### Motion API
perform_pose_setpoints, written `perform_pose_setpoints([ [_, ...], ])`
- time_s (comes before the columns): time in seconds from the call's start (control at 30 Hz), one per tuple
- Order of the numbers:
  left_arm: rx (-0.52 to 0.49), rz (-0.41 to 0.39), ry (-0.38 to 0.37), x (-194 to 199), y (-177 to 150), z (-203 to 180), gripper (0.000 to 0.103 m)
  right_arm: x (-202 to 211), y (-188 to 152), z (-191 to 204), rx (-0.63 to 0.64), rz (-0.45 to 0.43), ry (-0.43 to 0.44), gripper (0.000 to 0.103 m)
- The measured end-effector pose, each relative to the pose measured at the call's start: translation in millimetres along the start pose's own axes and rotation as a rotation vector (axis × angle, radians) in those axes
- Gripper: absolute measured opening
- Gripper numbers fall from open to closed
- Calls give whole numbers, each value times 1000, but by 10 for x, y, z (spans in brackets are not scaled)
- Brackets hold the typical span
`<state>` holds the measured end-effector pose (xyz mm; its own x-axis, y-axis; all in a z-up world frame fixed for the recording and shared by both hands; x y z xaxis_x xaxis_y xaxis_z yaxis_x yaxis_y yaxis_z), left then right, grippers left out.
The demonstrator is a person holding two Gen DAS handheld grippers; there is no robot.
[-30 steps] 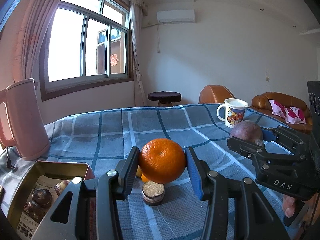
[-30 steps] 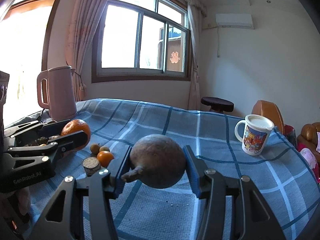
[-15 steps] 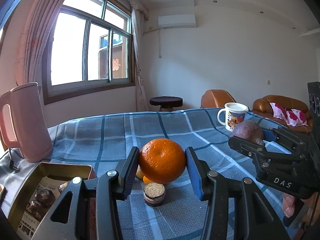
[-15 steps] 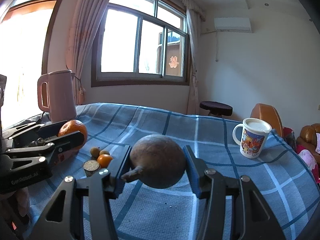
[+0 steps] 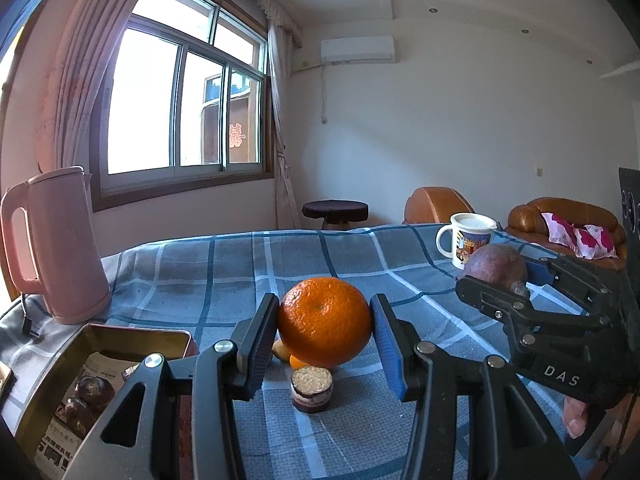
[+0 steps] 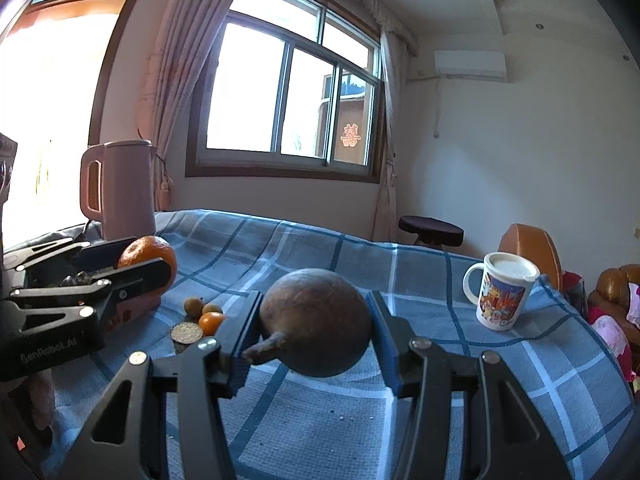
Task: Organize fruits
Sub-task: 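Lift the orange with the left tool while the right tool lifts the pear-shaped fruit, then carry the orange and the pear-shaped fruit over the tin box with both tools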
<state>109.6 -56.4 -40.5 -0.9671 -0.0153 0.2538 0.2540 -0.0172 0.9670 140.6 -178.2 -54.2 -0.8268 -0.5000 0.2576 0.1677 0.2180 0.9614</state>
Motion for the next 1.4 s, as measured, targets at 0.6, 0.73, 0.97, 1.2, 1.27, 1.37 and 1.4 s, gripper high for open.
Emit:
perform_pose_setpoints([
  [0.6, 31, 10, 5, 37, -16, 132, 49, -66, 34, 277, 29, -2, 52, 55],
  [0.73, 38, 11, 11, 47, -18, 175, 49, -90, 37, 321, 27, 1, 64, 55],
  [0.97, 49, 8, 11, 79, -28, 246, 49, -104, 39, 435, 29, 5, 87, 55],
  [1.2, 56, 4, 23, 133, -40, 310, 49, -121, 40, 515, 34, 10, 99, 55],
  [1.27, 57, 3, 26, 142, -41, 330, 49, -121, 42, 546, 37, 10, 105, 55],
  [1.37, 64, 3, 30, 169, -39, 363, 49, -134, 50, 590, 43, 11, 112, 55],
  [1.4, 67, 3, 31, 180, -40, 378, 49, -137, 52, 600, 42, 10, 115, 55],
])
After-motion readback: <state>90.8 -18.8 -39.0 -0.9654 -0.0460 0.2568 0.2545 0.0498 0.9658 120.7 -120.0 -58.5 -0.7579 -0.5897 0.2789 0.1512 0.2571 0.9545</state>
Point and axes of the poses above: each gripper's, at about its wrist camera, not at the fingertips, and x roughly against the way its jaws point, z to its left, y to its top, the point moved 6 cm from there along -x, roughly the way its jaws point, and after that the axes turned 5 degrees about y, right-handed, at the moved point
